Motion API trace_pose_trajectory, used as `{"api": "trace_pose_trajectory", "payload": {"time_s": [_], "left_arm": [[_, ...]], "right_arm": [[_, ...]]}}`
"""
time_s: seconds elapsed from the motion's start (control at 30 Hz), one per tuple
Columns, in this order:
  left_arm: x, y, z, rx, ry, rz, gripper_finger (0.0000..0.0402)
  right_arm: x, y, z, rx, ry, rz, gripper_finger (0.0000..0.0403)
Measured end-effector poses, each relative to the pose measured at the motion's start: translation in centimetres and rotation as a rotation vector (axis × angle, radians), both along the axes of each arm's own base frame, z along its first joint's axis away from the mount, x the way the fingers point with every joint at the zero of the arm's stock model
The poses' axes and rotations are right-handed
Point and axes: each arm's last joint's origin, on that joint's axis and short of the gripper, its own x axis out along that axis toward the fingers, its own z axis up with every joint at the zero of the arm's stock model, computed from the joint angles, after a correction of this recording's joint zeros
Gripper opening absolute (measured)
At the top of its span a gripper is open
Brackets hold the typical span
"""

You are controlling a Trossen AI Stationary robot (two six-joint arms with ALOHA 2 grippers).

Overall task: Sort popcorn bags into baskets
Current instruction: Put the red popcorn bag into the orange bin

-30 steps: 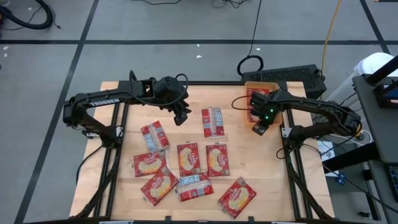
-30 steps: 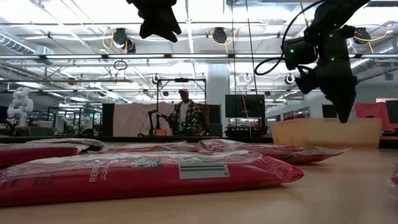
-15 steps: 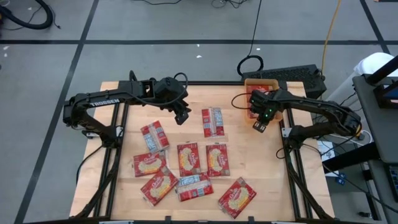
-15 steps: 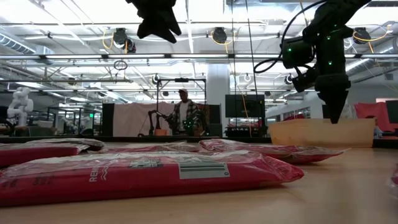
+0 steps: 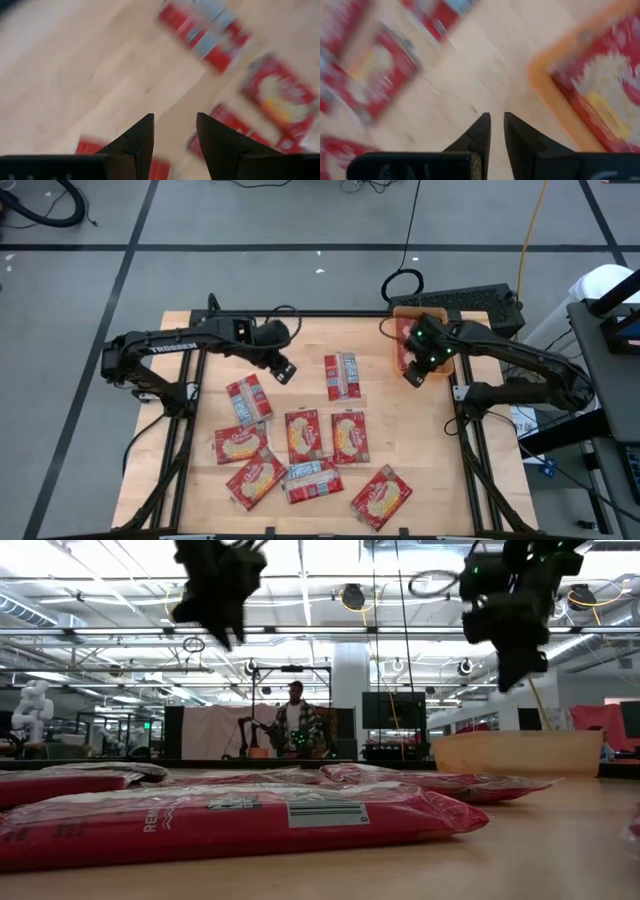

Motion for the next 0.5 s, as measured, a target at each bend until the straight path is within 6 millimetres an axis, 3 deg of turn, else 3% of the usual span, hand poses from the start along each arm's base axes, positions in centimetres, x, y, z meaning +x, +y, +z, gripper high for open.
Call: {"api": "trace_pose_trajectory", "payload": {"time_s": [0.27, 0.5], "left_arm": [[-2.1, -0.9, -5.6, -0.232, 0.199, 0.236, 0.015], [-3.6, -4.3, -8.5, -0.477, 0.385, 0.332, 0.0173]], "right_arm": [[1.6, -0.8, 2.6, -0.084, -0.334, -0.031, 0.0047], [2.6, -1.3, 3.8, -0.146, -0.489, -0.027, 0.0047]]}}
